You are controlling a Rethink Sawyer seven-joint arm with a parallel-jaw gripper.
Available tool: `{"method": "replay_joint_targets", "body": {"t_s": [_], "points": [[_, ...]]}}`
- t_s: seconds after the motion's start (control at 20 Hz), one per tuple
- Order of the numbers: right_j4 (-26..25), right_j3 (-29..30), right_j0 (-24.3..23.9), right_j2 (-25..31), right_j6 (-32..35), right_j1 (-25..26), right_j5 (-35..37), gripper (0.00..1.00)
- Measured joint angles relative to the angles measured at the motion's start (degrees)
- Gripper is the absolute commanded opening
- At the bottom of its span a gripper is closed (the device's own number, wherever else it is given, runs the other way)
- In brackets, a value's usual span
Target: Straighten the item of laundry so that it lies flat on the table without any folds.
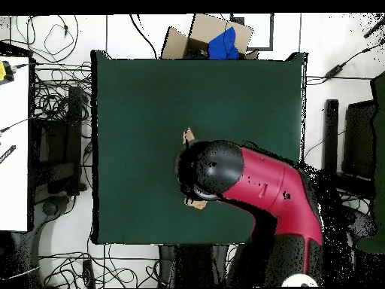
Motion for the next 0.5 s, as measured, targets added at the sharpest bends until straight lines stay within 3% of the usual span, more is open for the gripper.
{"method": "replay_joint_targets", "body": {"t_s": [0.5], "points": [[-3.91, -0.04, -0.21, 0.02, 0.0, -0.04, 0.02, 0.0]]}}
